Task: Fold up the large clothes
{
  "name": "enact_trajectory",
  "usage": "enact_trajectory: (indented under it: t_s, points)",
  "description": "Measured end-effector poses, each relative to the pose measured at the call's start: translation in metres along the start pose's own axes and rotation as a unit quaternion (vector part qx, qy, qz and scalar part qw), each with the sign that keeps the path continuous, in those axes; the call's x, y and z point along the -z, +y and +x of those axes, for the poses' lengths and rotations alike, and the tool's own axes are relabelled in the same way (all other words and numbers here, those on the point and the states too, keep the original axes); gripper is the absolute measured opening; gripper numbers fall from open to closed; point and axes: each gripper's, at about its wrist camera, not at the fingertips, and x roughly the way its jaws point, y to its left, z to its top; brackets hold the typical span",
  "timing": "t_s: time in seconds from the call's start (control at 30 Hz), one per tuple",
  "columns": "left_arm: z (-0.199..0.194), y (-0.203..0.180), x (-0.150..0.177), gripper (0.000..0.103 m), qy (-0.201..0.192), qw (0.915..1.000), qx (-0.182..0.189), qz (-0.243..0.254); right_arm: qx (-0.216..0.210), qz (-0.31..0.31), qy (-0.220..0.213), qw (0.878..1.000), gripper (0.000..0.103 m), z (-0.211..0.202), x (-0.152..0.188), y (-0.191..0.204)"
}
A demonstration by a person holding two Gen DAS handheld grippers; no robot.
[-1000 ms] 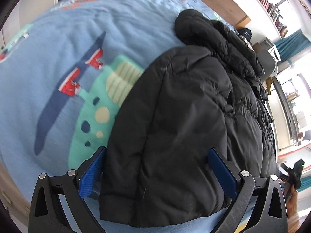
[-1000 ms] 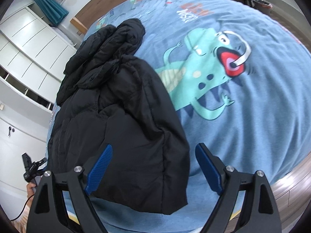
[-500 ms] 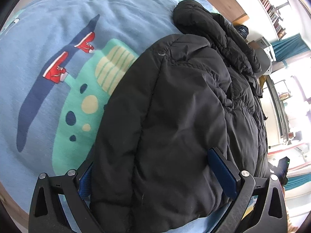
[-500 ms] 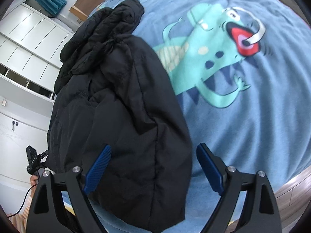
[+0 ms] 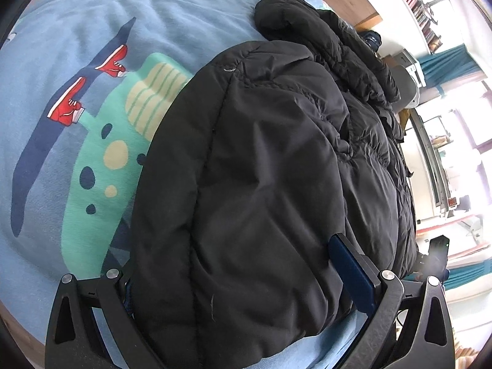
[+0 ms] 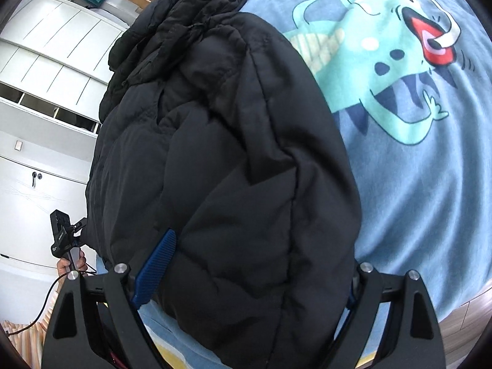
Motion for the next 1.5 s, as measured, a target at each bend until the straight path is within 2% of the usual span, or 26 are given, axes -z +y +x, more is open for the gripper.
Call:
enact_trajectory:
  t_s: [0.47, 0.57, 0.7, 0.8, 0.87, 0.97, 1.07, 1.13, 1.23, 1.33, 1.5]
  points:
    - [-0.002, -0.007, 0.004, 0.097, -0.005, 0.9999, 0.008, 0.007, 0.018, -0.012, 0.004, 1.000, 0.090, -0.001, 0.002, 0.005]
    - [-0.003, -0.008, 0.005, 0.092, -0.005, 0.9999, 0.010, 0.010, 0.022, -0.019, 0.007, 1.000, 0.089, -0.001, 0.000, 0.010]
    - [-0.005, -0.011, 0.007, 0.079, -0.005, 0.9998, 0.017, 0.011, 0.025, -0.026, 0.004, 0.999, 0.087, -0.001, 0.001, 0.015]
    - [-0.005, -0.012, 0.009, 0.073, 0.000, 0.9998, 0.016, 0.015, 0.024, -0.018, 0.008, 1.000, 0.079, 0.000, 0.001, 0.012]
    - [-0.005, -0.014, 0.011, 0.071, 0.003, 0.9997, 0.013, 0.018, 0.020, -0.015, 0.005, 1.000, 0.068, 0.001, 0.000, 0.011]
    - [-0.006, -0.016, 0.012, 0.065, 0.002, 0.9997, 0.014, 0.020, 0.016, -0.011, 0.002, 1.000, 0.058, 0.001, 0.001, 0.010]
    - [-0.007, -0.017, 0.013, 0.055, 0.001, 0.9998, 0.008, 0.019, 0.014, -0.011, -0.001, 1.000, 0.047, 0.001, 0.002, 0.011]
    - [-0.006, -0.018, 0.014, 0.044, 0.002, 0.9998, 0.004, 0.020, 0.011, -0.013, -0.004, 1.000, 0.041, 0.001, 0.003, 0.011]
    - [-0.006, -0.023, 0.015, 0.029, 0.000, 0.9997, -0.001, 0.025, 0.009, -0.015, -0.011, 1.000, 0.034, -0.002, 0.006, 0.012]
    - [-0.007, -0.032, 0.015, 0.020, -0.005, 0.9992, -0.005, 0.040, 0.009, -0.020, -0.015, 1.000, 0.028, -0.002, 0.007, 0.015]
    - [-0.014, -0.044, 0.012, 0.014, -0.021, 0.9986, 0.003, 0.048, 0.009, -0.029, -0.030, 0.999, 0.020, -0.007, 0.008, 0.021]
